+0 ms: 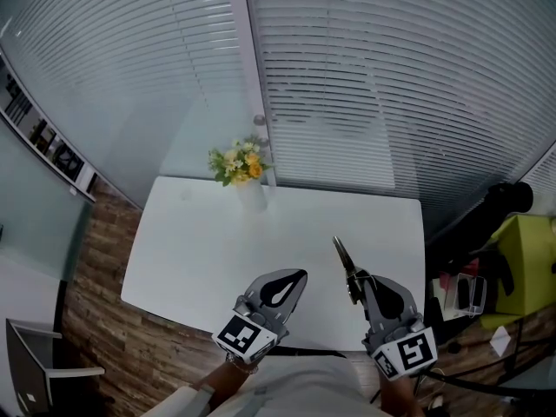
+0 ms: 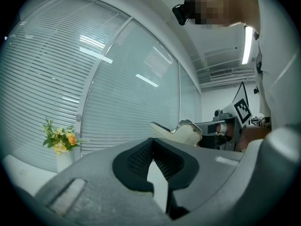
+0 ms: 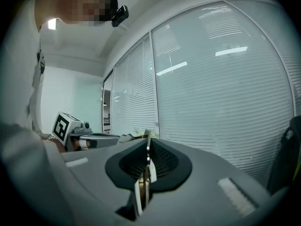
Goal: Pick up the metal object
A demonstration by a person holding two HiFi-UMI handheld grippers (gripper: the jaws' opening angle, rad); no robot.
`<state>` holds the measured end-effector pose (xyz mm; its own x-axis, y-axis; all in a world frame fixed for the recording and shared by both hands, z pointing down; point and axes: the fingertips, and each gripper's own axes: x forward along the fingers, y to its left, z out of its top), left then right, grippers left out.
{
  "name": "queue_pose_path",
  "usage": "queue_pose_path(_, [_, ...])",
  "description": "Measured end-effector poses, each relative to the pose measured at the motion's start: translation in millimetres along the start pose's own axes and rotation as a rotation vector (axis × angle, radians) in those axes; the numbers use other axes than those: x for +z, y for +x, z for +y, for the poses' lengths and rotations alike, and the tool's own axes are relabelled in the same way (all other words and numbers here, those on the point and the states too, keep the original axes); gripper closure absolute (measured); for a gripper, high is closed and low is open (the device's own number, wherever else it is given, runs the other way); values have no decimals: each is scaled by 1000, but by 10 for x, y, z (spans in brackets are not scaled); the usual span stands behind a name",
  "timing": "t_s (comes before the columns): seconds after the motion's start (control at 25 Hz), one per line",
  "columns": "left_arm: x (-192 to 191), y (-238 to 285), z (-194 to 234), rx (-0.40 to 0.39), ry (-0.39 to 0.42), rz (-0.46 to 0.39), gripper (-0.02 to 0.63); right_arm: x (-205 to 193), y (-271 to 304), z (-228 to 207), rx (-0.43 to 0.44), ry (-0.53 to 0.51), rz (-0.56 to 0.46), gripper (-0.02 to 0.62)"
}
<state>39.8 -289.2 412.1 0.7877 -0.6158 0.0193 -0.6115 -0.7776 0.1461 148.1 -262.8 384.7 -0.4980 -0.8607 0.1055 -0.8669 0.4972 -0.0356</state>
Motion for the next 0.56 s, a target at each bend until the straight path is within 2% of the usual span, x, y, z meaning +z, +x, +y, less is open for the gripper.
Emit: queue_pose_path(0.56, [54, 19, -27, -5, -7, -16, 604, 17, -11, -8, -5, 2, -2, 588])
